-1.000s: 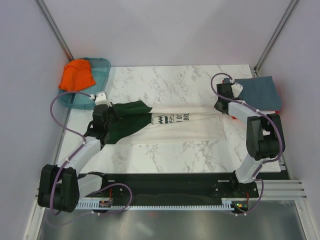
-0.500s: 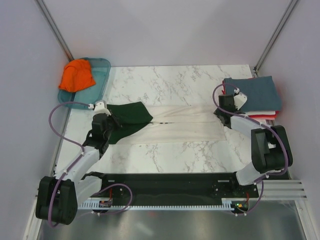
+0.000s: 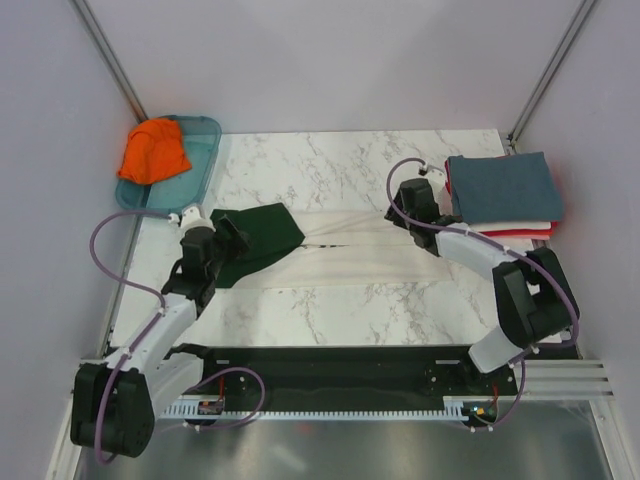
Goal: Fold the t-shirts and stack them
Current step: Fold the tshirt
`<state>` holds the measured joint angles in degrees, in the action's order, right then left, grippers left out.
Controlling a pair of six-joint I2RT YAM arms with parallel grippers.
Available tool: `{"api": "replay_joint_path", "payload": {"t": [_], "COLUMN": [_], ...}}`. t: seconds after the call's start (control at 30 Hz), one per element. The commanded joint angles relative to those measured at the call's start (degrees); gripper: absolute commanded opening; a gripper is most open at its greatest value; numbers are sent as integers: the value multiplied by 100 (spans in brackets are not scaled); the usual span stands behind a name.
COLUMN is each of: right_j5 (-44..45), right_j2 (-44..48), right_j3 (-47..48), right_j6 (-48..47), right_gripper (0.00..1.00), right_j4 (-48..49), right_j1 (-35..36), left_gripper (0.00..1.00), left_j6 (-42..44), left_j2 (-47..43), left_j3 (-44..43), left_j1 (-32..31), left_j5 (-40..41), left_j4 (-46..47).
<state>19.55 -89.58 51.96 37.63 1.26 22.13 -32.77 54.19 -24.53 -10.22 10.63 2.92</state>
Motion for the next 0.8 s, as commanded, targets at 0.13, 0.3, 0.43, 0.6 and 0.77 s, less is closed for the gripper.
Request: {"api": "replay_joint_path", "payload": {"t": [0.13, 0.3, 0.43, 0.6, 0.77], "right_j5": [-2823, -3765, -4204, -4468, -4548], "right_j2": [-1218, -2299, -2941, -3592, -3917], "right_j3": [1489, 2440, 3221, 3654, 3874], "right_j6": [69, 166, 253, 394, 465], "right_gripper": [51, 50, 50, 50, 50], "right_j4": [454, 455, 376, 410, 419], "right_j1": [493, 740, 950, 1118, 1206], "left_gripper": [94, 93, 93, 93, 92], "left_j6": [-739, -599, -546, -546, -502], "left_j2": [1443, 2576, 3209, 3922, 4441], "left_j3": [-1500, -2431, -3030, -3776, -4191], "left_j1": [397, 688, 784, 785, 793], "left_j5": [-244, -325, -377, -518, -413], "left_j4": [-625, -942, -1214, -1601, -1838]}}
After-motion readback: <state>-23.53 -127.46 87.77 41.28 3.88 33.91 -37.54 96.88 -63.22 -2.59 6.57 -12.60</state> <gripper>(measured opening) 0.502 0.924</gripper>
